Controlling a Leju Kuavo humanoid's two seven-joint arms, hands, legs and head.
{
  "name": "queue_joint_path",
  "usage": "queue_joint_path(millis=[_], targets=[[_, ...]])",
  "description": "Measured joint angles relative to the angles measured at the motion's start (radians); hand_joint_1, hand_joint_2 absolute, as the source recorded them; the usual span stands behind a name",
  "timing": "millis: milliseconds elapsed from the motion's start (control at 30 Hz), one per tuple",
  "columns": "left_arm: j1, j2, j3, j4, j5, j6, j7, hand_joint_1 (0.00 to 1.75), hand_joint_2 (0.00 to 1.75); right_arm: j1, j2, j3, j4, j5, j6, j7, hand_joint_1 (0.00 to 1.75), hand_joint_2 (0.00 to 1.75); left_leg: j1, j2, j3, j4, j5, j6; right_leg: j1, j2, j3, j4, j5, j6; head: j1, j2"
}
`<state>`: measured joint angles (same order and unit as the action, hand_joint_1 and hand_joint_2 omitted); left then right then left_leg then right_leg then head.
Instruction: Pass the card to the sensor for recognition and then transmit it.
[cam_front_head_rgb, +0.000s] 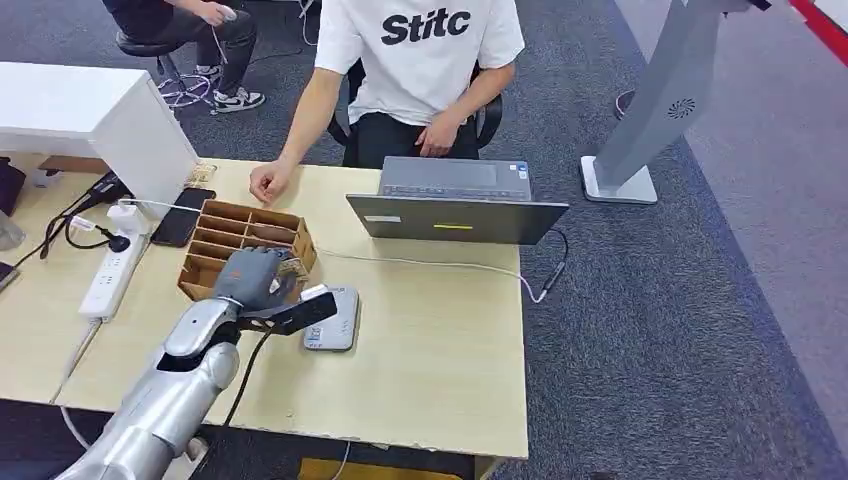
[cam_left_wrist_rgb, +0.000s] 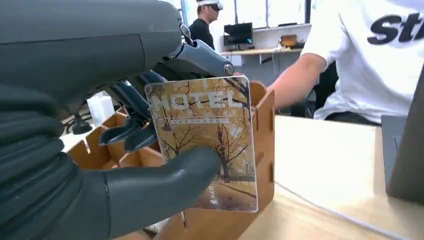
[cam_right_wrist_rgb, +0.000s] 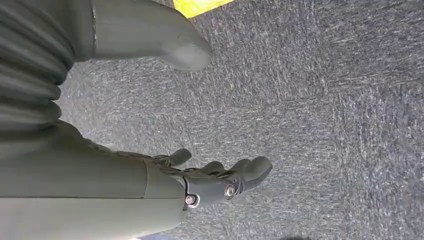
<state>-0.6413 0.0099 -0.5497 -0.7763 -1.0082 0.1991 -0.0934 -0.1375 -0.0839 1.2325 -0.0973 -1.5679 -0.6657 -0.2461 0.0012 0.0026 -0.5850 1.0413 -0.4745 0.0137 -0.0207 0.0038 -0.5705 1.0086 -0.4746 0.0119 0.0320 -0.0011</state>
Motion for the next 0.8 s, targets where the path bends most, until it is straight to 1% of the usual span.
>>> queue_joint_path(millis=[67, 133, 267, 400, 500, 667, 800], targets=[[-0.008, 0.005, 0.008, -0.021, 0.007, 0.003, 0.002, 1.75, 1.75, 0.0, 0.0, 0.0, 0.0, 0.0, 0.0, -0.001, 0.0, 1.75, 0.0, 0.0, 0.0, 0.0, 0.0, 0.0, 0.0, 0.0, 0.0, 0.0, 0.0, 0.0, 0.0, 0.0], [-0.037, 0.015, 0.024, -0.065, 0.022, -0.007, 0.007, 1.75, 1.75, 0.0, 0.0, 0.0, 0.0, 0.0, 0.0, -0.006, 0.0, 1.75, 0.0, 0.0, -0.001, 0.0, 0.0, 0.0, 0.0, 0.0, -0.001, 0.0, 0.0, 0.0, 0.0, 0.0], [-0.115, 0.038, 0.062, -0.153, 0.043, -0.046, 0.021, 1.75, 1.75, 0.001, 0.0, 0.0, 0.0, 0.0, -0.001, -0.01, 0.0, 1.75, 0.0, 0.0, -0.001, 0.0, 0.001, 0.0, 0.0, 0.0, -0.001, 0.0, 0.001, -0.001, 0.0, 0.0], [-0.161, 0.055, 0.093, -0.218, 0.041, -0.056, 0.025, 1.75, 1.75, 0.001, 0.001, 0.0, 0.0, 0.0, -0.002, -0.008, 0.0, 1.75, 0.0, 0.0, -0.001, 0.0, 0.001, 0.0, 0.0, 0.0, -0.001, 0.0, 0.001, -0.001, 0.0, 0.0], [-0.178, 0.066, 0.103, -0.255, 0.015, -0.056, 0.042, 1.75, 1.75, 0.001, 0.001, 0.0, 0.0, 0.0, -0.002, -0.007, 0.0, 1.75, 0.0, 0.0, -0.001, 0.0, 0.001, 0.0, 0.0, 0.0, -0.001, 0.0, 0.001, -0.001, 0.0, 0.0], [-0.217, 0.096, 0.109, -0.286, -0.034, -0.055, 0.075, 1.75, 1.75, 0.001, 0.002, 0.0, 0.0, 0.0, -0.002, -0.007, 0.0, 1.75, 0.0, 0.0, -0.001, 0.0, 0.001, 0.0, 0.0, 0.0, -0.001, 0.0, 0.001, -0.001, 0.0, 0.0], [-0.24, 0.122, 0.126, -0.287, -0.079, -0.045, 0.094, 1.75, 1.75, 0.001, 0.002, 0.0, 0.0, 0.0, -0.002, -0.007, 0.0, 1.75, 0.0, 0.0, -0.001, 0.0, 0.001, 0.0, 0.0, 0.0, -0.001, 0.0, 0.001, -0.001, 0.0, 0.0]])
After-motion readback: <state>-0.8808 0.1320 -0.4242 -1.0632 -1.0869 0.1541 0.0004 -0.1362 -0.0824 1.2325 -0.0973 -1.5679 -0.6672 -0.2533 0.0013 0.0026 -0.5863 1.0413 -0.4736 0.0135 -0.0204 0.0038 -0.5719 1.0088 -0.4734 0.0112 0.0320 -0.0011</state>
